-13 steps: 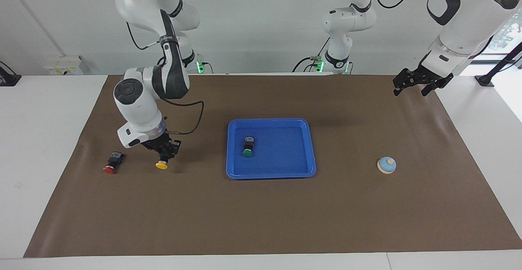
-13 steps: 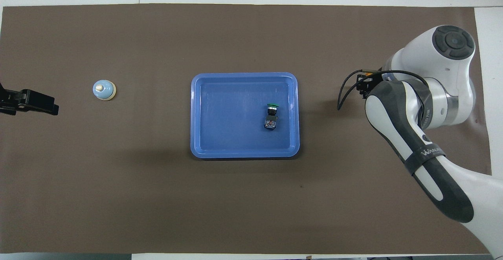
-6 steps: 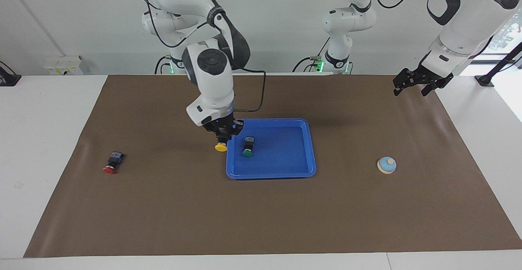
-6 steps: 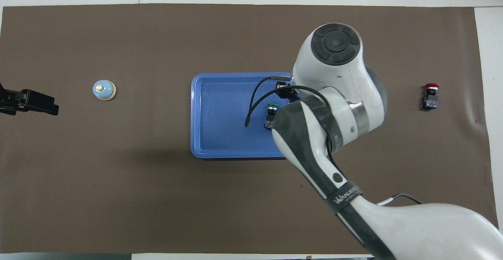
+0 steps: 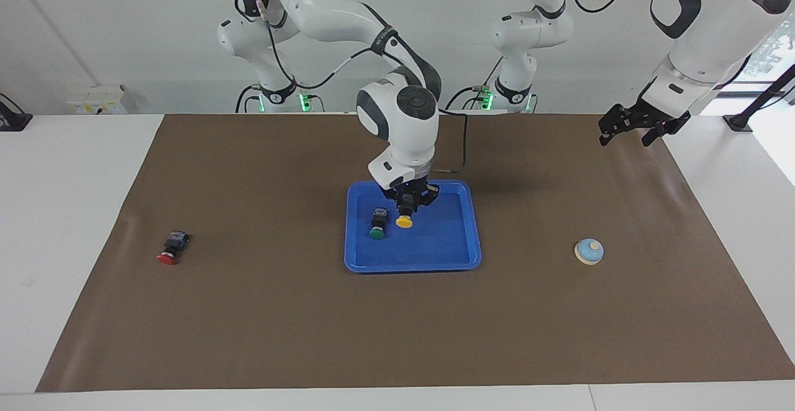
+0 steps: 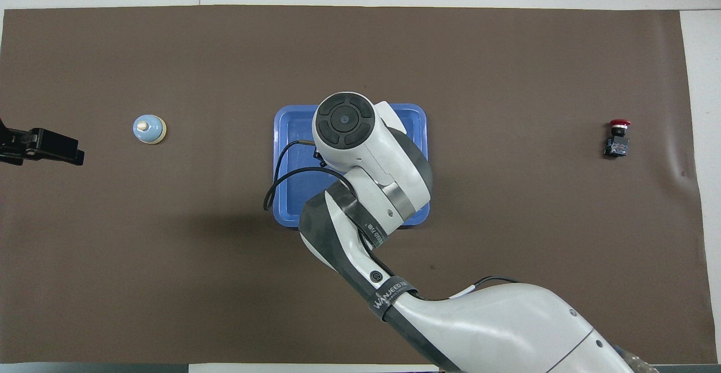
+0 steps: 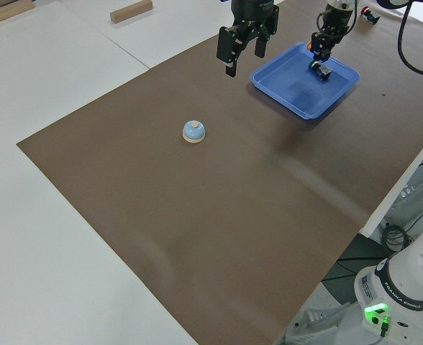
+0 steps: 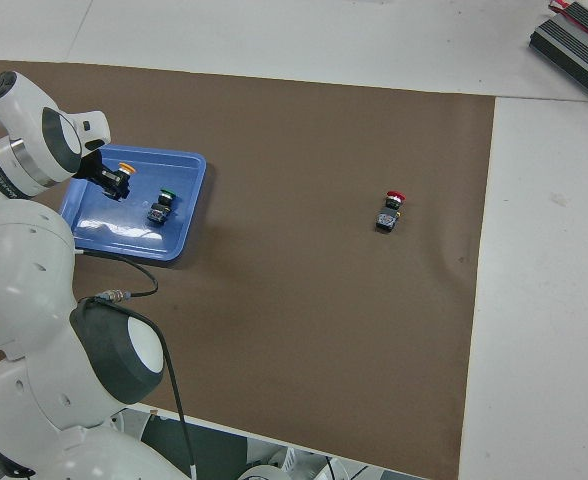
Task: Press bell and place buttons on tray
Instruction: 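Grasp the yellow button and lower it into the tray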
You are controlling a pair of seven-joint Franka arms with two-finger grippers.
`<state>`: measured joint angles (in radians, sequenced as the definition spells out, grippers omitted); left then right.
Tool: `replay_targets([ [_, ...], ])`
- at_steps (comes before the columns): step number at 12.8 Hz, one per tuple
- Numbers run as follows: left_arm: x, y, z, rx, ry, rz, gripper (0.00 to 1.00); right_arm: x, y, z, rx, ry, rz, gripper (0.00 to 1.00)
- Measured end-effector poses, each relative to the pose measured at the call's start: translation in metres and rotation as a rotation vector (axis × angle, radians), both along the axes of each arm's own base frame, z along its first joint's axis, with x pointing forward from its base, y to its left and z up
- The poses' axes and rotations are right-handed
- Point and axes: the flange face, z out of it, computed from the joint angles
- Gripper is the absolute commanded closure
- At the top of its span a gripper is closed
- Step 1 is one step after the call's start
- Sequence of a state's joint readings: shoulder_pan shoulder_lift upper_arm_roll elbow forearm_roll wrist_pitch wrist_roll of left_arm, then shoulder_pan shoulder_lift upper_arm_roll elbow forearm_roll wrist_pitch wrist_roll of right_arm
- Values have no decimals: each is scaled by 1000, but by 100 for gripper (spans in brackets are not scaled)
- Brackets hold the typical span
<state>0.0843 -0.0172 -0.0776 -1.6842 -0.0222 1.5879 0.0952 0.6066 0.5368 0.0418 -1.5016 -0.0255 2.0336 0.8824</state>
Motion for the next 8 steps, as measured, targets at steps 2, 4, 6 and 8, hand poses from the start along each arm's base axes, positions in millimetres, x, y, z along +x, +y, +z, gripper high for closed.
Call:
replay_targets([
  [2, 0, 0, 0, 0, 0, 0, 0, -7, 9, -28, 3, -1, 16, 100],
  [4, 0, 0, 0, 0, 0, 0, 0, -16, 10, -52, 4, -1, 27, 100],
  [6, 0, 0, 0, 0, 0, 0, 0, -21, 8, -65, 13, -14, 29, 100],
  [8, 0, 0, 0, 0, 0, 0, 0, -26, 7, -64, 11, -11, 27, 0],
])
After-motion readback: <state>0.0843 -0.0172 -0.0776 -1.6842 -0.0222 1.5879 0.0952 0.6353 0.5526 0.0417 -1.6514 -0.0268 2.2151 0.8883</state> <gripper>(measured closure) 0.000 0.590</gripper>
